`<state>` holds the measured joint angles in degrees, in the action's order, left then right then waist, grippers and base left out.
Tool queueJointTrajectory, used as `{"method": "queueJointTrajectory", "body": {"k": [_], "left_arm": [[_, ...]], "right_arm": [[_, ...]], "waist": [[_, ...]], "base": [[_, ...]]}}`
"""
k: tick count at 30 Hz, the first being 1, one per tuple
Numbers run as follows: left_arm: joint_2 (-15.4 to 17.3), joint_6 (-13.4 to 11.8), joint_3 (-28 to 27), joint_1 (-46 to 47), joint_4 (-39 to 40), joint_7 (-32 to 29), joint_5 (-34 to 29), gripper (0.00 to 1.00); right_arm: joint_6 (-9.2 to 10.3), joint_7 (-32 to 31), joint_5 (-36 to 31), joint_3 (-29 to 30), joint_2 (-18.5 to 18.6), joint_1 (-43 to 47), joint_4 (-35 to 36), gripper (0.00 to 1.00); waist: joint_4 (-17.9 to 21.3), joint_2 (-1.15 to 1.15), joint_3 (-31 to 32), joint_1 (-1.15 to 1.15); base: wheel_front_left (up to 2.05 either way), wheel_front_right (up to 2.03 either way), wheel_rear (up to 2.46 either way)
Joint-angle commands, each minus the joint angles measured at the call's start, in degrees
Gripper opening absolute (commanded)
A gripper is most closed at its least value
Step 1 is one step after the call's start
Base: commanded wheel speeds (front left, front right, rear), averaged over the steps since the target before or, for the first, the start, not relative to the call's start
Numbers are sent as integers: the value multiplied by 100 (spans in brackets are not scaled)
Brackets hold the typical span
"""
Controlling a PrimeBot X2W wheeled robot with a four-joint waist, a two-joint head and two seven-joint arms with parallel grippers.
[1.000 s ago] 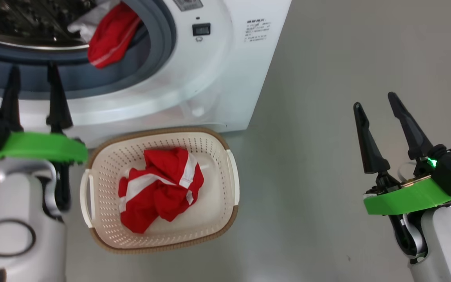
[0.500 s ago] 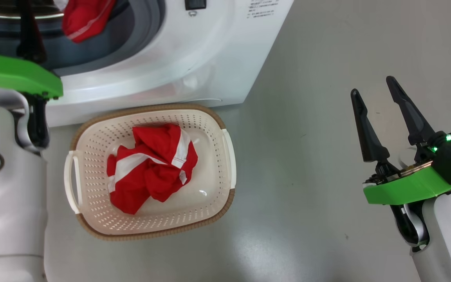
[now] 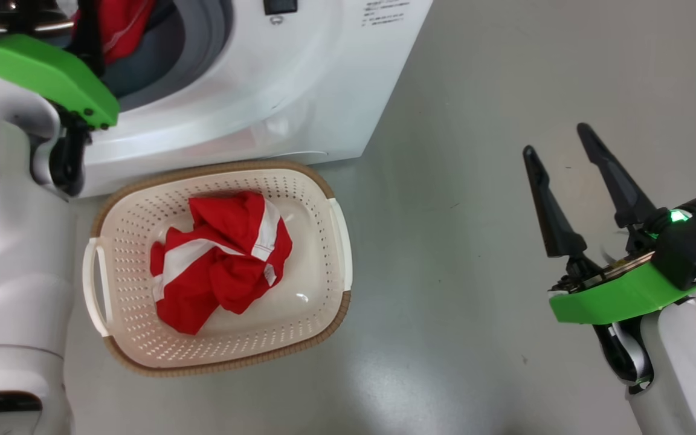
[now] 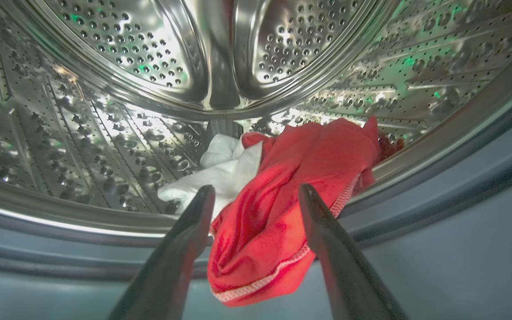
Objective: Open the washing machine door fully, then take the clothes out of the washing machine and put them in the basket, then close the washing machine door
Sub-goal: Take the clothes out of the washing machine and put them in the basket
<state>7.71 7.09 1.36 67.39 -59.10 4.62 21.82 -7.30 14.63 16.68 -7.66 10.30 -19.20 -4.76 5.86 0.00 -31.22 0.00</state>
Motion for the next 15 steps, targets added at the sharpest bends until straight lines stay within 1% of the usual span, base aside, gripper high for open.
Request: {"method": "queueJointTrajectory", "body": {"k": [1,4,8,11,15], "left_arm": [[256,32,-8,105,71,-70,23,100],[277,36,212,176,-15,-344,116,100],[484,37,431,241,-199,-549,11,100],[483,19,387,294,-377,-672,101,100],[541,-93,471,372,-548,-719,26,100]], "right_arm": [[-19,37,61,-123,58,-6,143,100],[-19,37,93,-178,48,-15,146,100],[-19,37,137,-262,49,-36,158,100],[-19,37,174,-267,58,-55,176,100],[-19,37,200,-262,55,-72,187,100]], "waist": [[26,0,4,0],[77,0,-8,0],[175,0,-64,0],[219,0,-120,0],[253,0,-197,0]], "base": [[0,0,0],[0,0,0],[0,0,0],[0,0,0],[0,0,0]]}}
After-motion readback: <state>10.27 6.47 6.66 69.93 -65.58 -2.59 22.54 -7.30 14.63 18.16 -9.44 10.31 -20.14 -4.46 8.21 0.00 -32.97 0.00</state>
